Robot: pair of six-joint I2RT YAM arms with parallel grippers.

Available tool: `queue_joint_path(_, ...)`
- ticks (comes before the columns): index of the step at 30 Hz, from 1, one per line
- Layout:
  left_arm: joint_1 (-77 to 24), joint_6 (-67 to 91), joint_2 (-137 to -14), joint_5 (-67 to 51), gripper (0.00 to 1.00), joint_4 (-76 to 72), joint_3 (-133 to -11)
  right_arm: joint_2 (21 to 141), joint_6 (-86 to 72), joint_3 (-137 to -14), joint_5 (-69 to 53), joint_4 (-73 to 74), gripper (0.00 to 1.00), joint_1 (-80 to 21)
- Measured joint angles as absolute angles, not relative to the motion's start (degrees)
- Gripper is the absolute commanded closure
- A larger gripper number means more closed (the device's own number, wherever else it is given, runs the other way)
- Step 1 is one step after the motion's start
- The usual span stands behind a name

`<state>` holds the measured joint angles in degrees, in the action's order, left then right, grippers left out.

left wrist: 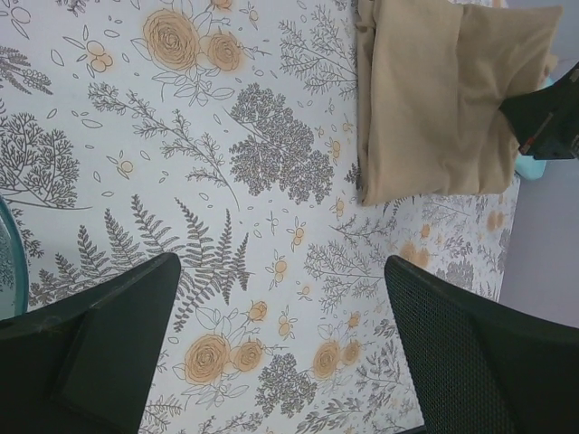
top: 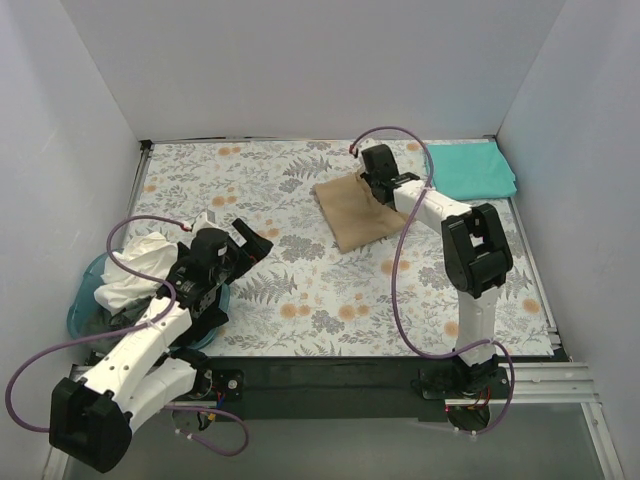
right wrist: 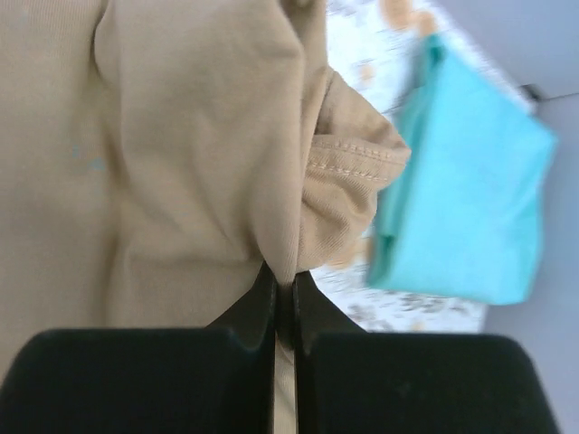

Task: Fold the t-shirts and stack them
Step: Neatly place the folded tshirt to the corner

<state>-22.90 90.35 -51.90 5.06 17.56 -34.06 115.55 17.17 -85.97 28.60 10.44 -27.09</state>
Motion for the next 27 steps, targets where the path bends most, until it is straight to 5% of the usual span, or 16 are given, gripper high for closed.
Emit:
queue_joint_path(11,-22.90,90.43,-49.65,10.20,0.04,15.59,-30.65,115.72,34.76,-92.38,40.73,5.32,0.99,-20.03)
queue_joint_path(27,-22.90,91.39,-48.77,11.68,0.03,14.11,-28.64,119.74,39.75,-101.14,44.21,2.83,0.99,-12.03)
